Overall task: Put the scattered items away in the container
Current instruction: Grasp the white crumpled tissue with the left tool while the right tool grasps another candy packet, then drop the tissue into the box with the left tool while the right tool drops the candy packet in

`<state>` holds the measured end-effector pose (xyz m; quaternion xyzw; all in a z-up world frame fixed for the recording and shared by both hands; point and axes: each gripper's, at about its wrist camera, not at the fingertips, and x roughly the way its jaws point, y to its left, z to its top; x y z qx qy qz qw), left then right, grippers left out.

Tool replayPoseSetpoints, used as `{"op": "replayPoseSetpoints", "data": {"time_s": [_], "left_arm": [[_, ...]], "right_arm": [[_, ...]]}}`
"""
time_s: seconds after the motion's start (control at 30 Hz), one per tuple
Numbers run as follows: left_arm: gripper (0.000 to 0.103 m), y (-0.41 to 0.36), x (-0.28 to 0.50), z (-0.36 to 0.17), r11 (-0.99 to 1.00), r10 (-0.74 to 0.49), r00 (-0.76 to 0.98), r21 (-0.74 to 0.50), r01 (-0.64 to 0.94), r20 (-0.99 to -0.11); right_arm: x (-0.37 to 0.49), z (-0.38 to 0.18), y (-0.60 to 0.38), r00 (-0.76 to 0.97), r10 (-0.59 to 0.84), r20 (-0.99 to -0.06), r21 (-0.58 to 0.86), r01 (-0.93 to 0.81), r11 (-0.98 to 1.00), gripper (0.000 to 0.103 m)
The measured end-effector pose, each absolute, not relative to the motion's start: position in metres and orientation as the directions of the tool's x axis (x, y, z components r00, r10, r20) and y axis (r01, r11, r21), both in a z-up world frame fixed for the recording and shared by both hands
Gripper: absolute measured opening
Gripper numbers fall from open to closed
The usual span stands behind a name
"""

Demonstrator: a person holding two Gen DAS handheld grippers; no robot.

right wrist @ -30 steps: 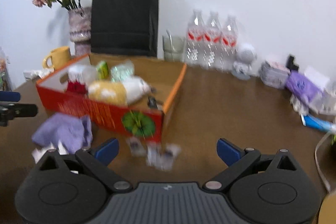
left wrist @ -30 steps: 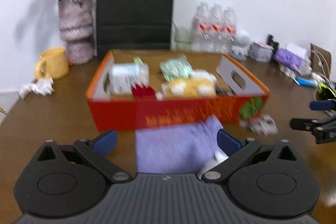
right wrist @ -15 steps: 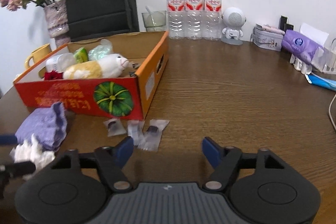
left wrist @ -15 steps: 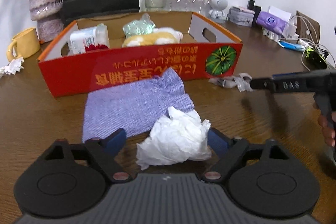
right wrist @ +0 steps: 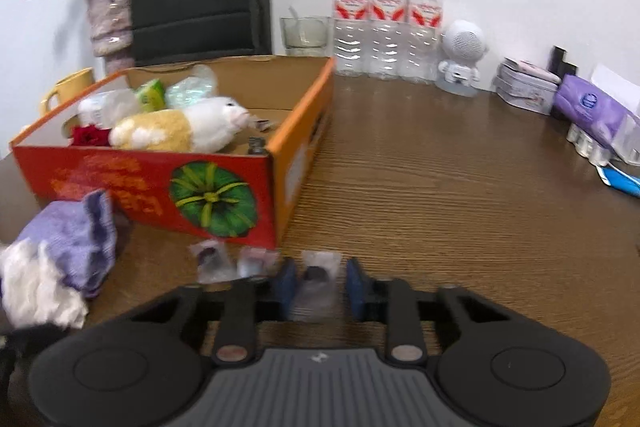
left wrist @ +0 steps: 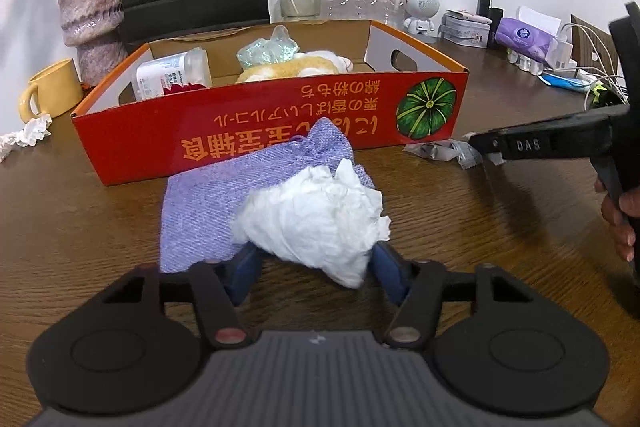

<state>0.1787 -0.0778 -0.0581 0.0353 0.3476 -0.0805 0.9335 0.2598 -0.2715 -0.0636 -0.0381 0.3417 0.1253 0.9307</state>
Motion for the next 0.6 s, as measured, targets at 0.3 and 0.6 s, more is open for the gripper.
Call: {"op": "replayPoseSetpoints", "data": {"time_s": [0.3,0.6], "left_arm": [[0.02,-0.075,0.173,-0.057,0.983,-0.142,0.754,-0.001,0.185,-0.641],[0.019,-0.065,0.157,-0.051,0.985,-0.153,0.769,-0.032,0.17,-0.621]], "right_arm": [[0.238,-0.063,-0.276,0.75,0.199,-0.631,0.012,-0.247,0.969,0.017],[0.211,-0.059,-0.29,0.77,0.191,-0.608,0.052,-0.202,0.978,0.017]]}}
